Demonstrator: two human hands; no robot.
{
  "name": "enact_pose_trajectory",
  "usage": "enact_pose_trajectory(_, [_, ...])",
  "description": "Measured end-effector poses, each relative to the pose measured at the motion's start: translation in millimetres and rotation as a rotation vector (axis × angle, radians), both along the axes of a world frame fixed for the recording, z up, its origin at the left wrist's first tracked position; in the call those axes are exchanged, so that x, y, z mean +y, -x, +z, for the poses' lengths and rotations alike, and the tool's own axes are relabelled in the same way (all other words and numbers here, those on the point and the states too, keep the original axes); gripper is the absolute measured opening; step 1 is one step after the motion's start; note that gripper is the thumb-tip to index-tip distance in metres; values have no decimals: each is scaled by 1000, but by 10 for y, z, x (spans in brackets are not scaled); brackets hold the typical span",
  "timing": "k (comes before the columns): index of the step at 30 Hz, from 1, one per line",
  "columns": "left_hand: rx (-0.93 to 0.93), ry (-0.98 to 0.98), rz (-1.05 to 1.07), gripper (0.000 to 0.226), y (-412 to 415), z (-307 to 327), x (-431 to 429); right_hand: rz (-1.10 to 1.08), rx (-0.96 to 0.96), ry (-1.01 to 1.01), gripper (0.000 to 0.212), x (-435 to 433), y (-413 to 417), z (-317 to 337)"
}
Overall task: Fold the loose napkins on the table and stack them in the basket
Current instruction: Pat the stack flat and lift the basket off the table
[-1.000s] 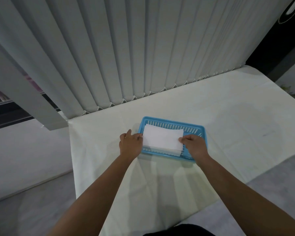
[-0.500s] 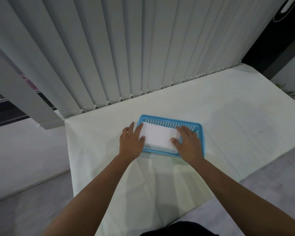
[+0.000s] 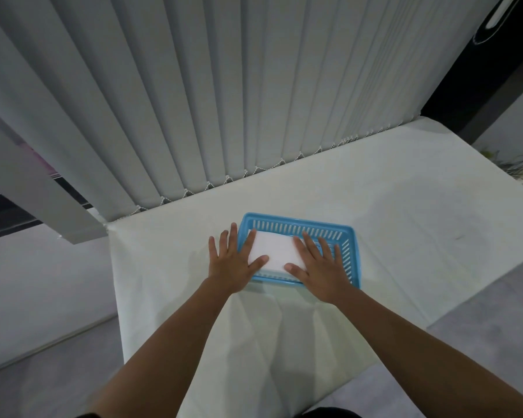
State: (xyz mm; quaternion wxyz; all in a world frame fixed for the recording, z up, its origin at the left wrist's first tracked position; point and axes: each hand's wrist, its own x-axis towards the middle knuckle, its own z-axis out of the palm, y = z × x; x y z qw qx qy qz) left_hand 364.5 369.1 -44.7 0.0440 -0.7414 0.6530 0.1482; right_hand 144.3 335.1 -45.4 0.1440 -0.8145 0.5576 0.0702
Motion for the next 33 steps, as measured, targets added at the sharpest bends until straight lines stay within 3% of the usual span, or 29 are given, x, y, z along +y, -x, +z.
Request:
enact_pose_trajectory(3, [12, 27, 5, 91, -4, 2, 20, -17, -34, 8, 86, 8, -5, 28])
enact_pose_trajectory(6, [149, 119, 84, 93, -14, 30, 20, -149, -168, 53, 86, 7, 67, 81])
enact_pose_trajectory(10, [611, 167, 341, 75, -48, 32, -112, -487, -378, 134, 76, -5, 292, 15])
enact_pose_trajectory(13, [997, 72, 512, 84, -65, 15, -182, -696, -531, -2, 78, -54, 457, -95])
enact_pose_trajectory(15, [1106, 58, 555, 77, 18, 36, -172, -739, -679, -124, 85, -74, 505, -111])
enact_pose_trajectory(18, [1133, 110, 644, 67, 146, 50, -186, -750, -799, -185, 89, -109, 516, -55])
enact_pose_trajectory(21, [1123, 129, 684, 78, 221, -1, -253, -742, -788, -191, 93, -219, 591, -33])
enact_pose_trajectory(25, [1094, 147, 743, 65, 456, 75, -478, -731, -791, -163, 96, -518, 838, -59])
enact_pose_trajectory(33, [1035, 274, 690, 56, 1381, 265, -1415, -665, -785, -118, 79, -1568, 1724, 252])
